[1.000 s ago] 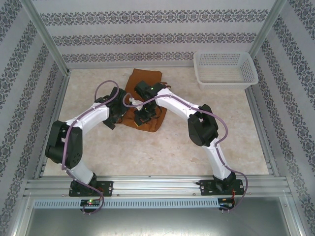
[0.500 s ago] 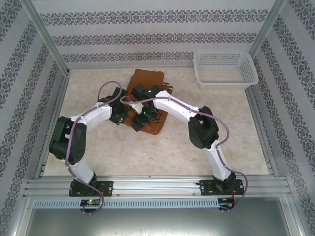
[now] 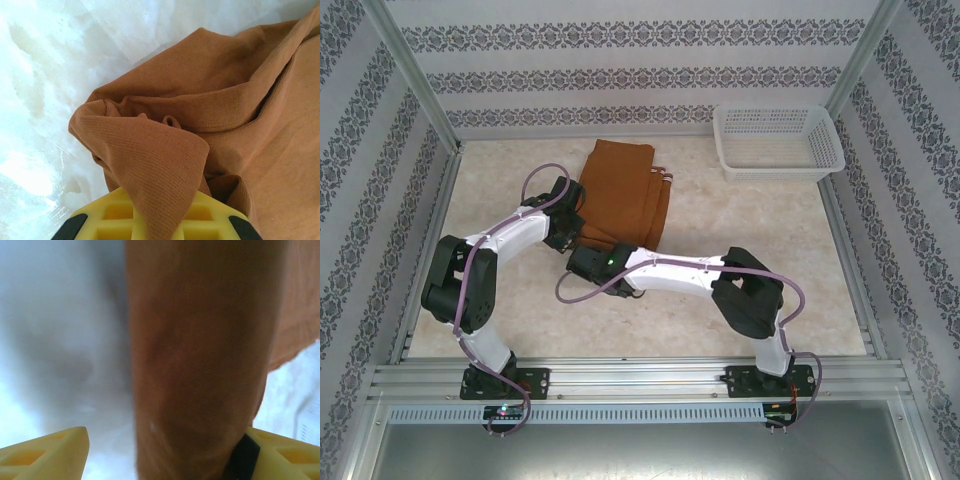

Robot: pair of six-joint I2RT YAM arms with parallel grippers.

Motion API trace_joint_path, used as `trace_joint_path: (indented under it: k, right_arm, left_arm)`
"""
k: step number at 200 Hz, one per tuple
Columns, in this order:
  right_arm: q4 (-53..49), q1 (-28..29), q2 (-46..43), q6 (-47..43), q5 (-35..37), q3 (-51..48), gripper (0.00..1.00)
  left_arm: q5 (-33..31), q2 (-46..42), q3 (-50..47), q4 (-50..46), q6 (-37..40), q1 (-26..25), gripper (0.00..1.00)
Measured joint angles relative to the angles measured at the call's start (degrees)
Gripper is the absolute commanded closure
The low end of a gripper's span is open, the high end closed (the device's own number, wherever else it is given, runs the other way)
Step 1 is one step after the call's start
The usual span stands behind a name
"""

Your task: Roll up the long pants

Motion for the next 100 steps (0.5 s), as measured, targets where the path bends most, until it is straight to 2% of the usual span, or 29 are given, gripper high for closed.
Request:
trace_joint_path:
  k: [12,22,28,34,36,53,60,64,72,84,95,100]
  right_arm:
    - [3.5,-1.3,1.6,-1.9,3.9,-1.6,0.33]
    - [6.8,-2.5,3.0,-3.3,6.5,-2.7,0.47]
    - [8.2,-3.1,3.6,-4.5,7.2,-3.3,0.63]
    - [9.3,-3.7,4.0,-5.6,7.2,-3.8,0.93]
    - [9.7,-3.8,4.2,-6.0,7.2,-3.9,1.0]
    - [10.5,-5.0,4.3,-6.5,4.8,-3.8,1.0]
    - [10.2,-5.5,4.3,-6.4,3.2,-3.3,1.0]
    - [9.9,-5.7,4.3,-6.0,2.3,-3.0,1.0]
    - [8.9,-6.5,4.2,-5.9,-0.3,-2.3,1.0]
    - [7.4,-7.6,4.0,-5.4,-4.0,-1.3,1.0]
    - [5.4,-8.9,3.8,-4.4,-7.9,0.2,1.0]
    - [4.4,-9.5,3.8,-4.0,-10.1,1.0,1.0]
  left_arm:
    - [0.0,0.0,0.0,0.0,0.2,-0.2,1.0]
    - [0.1,0.0,0.0,0.0,0.3,-0.3,1.0]
    - [0.2,0.0,0.0,0.0,0.4,-0.3,1.0]
    - [0.3,0.0,0.0,0.0,0.4,-0.3,1.0]
    - [0.4,0.0,0.0,0.0,0.4,-0.3,1.0]
    - [0.4,0.0,0.0,0.1,0.5,-0.3,1.0]
    - [0.4,0.0,0.0,0.0,0.6,-0.3,0.86]
    - [0.4,0.0,0.0,0.1,0.7,-0.3,0.73]
    - [0.3,-0.1,0.0,0.0,1.0,-0.3,0.55]
    - [0.3,-0.3,0.0,-0.5,0.9,-0.3,0.19]
    - [0.3,-0.9,0.0,-1.3,0.9,-0.3,0.01]
    - [0.3,-1.2,0.0,-1.6,0.9,-0.3,0.0]
